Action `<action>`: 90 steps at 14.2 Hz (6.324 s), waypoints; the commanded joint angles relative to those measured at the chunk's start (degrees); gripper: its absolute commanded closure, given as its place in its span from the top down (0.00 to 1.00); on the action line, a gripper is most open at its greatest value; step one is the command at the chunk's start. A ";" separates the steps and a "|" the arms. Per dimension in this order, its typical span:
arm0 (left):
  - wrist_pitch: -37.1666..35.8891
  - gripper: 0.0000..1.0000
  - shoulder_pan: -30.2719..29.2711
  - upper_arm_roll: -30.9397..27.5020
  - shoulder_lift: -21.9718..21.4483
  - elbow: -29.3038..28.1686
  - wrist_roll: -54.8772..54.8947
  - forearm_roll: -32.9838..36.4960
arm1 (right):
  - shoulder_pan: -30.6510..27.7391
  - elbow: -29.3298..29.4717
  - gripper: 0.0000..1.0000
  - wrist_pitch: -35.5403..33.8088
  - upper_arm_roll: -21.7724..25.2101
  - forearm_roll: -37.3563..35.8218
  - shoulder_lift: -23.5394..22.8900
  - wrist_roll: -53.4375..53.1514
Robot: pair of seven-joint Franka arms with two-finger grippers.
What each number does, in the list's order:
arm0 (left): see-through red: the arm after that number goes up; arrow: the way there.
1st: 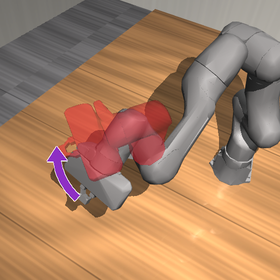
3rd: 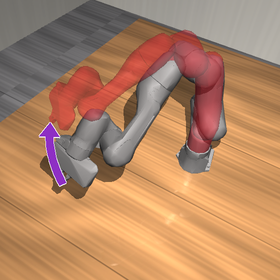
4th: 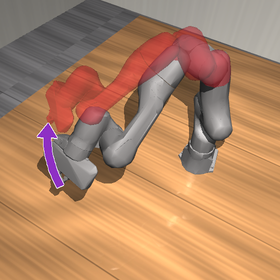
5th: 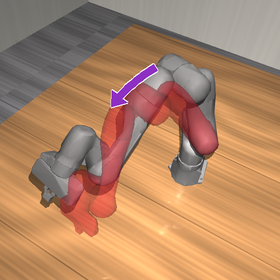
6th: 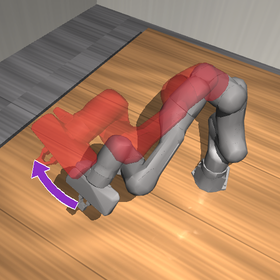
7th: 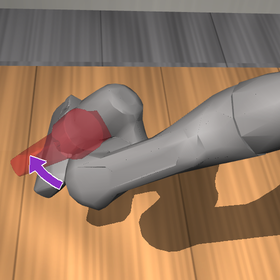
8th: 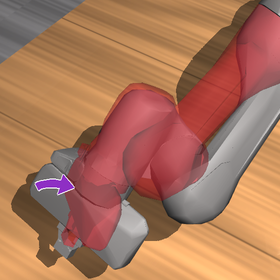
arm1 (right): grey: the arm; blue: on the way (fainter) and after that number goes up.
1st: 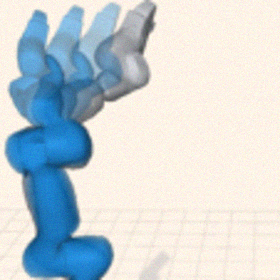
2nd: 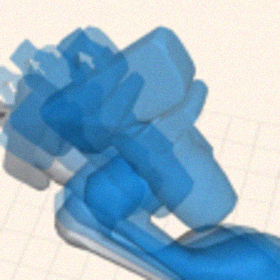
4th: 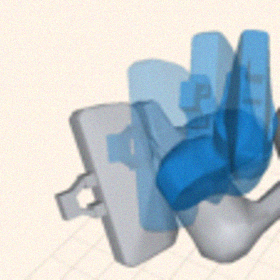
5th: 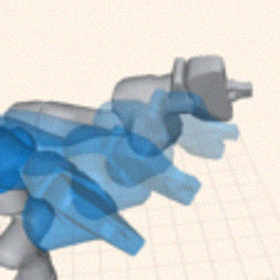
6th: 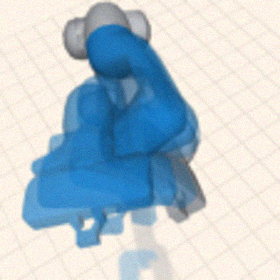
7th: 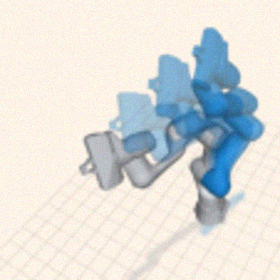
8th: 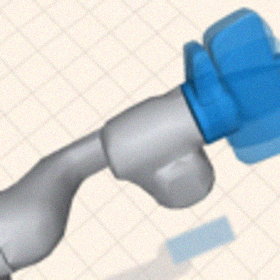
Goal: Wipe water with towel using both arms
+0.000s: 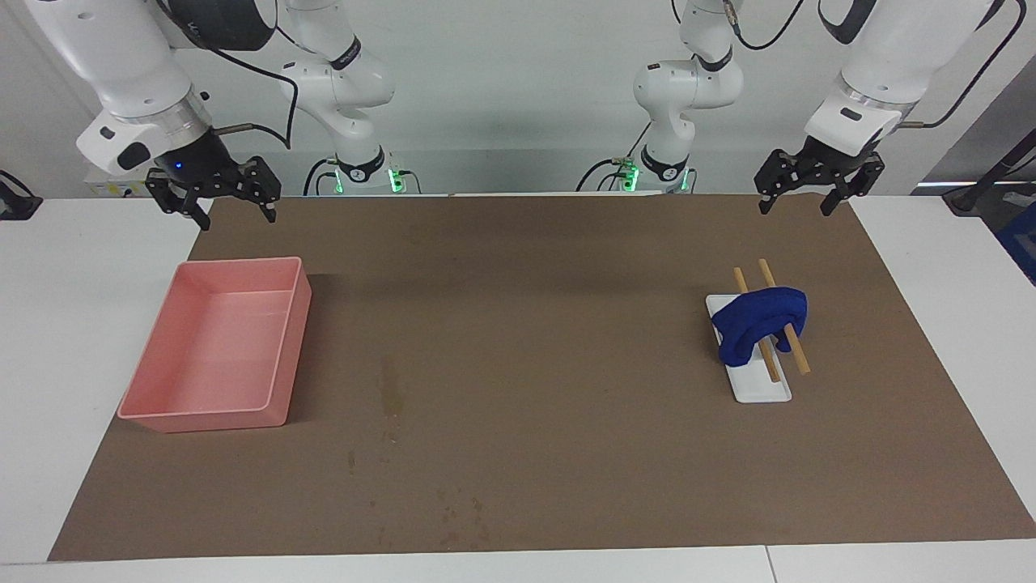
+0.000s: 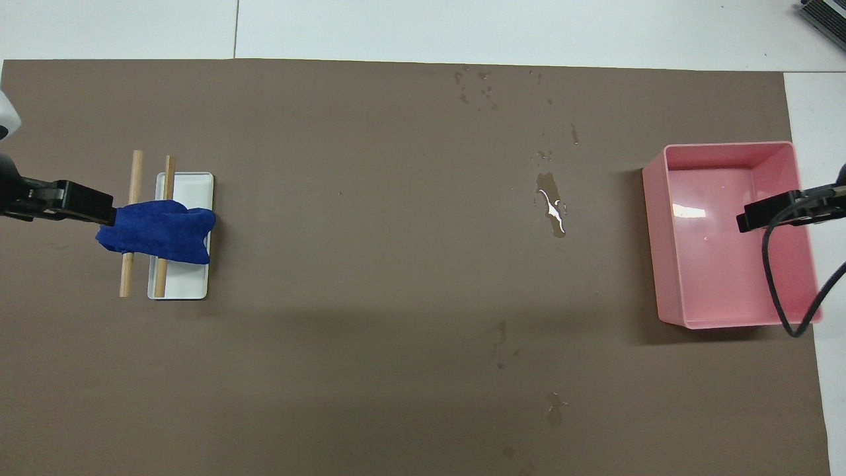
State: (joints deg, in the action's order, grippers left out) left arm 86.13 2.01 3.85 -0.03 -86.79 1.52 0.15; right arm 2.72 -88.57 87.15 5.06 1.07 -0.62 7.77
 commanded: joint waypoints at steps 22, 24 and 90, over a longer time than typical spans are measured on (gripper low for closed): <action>41.92 1.00 0.01 -0.60 1.27 -34.04 -22.25 24.28 | 1.50 -1.26 1.00 0.39 -3.12 0.95 1.76 5.06; 42.37 1.00 -0.08 -0.60 1.00 -34.50 -22.61 24.29 | 1.50 -1.26 1.00 0.57 -4.35 1.04 1.76 7.07; 31.29 0.99 25.14 2.83 -0.67 -17.18 -100.38 -41.72 | 19.96 -22.26 0.00 45.74 -15.00 0.78 1.67 -11.73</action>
State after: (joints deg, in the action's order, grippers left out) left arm 118.29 24.47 6.97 1.55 -102.46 -97.85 -40.67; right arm 23.73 -111.21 129.32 -9.94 2.35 2.52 -4.75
